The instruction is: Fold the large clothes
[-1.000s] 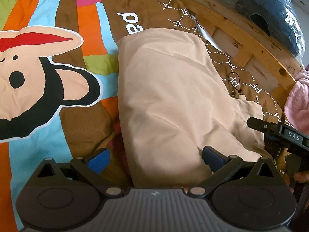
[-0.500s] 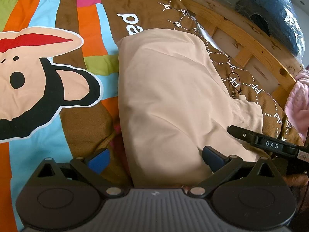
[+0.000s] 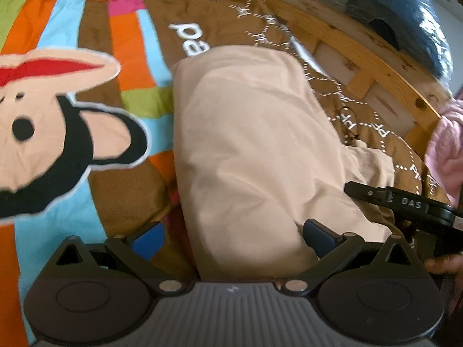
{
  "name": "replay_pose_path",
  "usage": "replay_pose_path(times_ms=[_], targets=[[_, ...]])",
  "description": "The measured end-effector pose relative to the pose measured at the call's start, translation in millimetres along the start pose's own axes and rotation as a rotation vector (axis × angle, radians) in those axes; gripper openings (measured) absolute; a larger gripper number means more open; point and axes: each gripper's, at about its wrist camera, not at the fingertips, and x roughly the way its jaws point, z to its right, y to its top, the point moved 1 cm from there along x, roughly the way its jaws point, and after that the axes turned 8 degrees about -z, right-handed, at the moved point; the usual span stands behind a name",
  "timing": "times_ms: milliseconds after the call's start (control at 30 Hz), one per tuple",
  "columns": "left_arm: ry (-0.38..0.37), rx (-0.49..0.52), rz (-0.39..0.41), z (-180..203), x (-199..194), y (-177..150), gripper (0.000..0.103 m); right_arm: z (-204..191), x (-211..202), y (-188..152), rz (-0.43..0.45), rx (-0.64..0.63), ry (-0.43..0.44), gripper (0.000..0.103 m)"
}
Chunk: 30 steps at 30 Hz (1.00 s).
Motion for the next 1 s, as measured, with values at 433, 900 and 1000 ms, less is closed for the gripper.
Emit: replay_pose_path(times_ms=[433, 900, 1000], targets=[[-0.221, -0.133, 0.02, -68.9, 24.0, 84.8, 0.1, 6.5, 4.4, -5.3, 0.006, 0.059, 0.057, 0.05], [-0.188, -0.086, -0.077, -45.0, 46.1, 95.7, 0.075, 8.5, 14.0, -8.2, 0.028, 0.091, 0.108, 0.057], [-0.122, 0.011, -0.021, -24.3, 30.0, 90.3, 0.07, 7.2, 11.9, -7.3, 0.024, 0.079, 0.097, 0.047]])
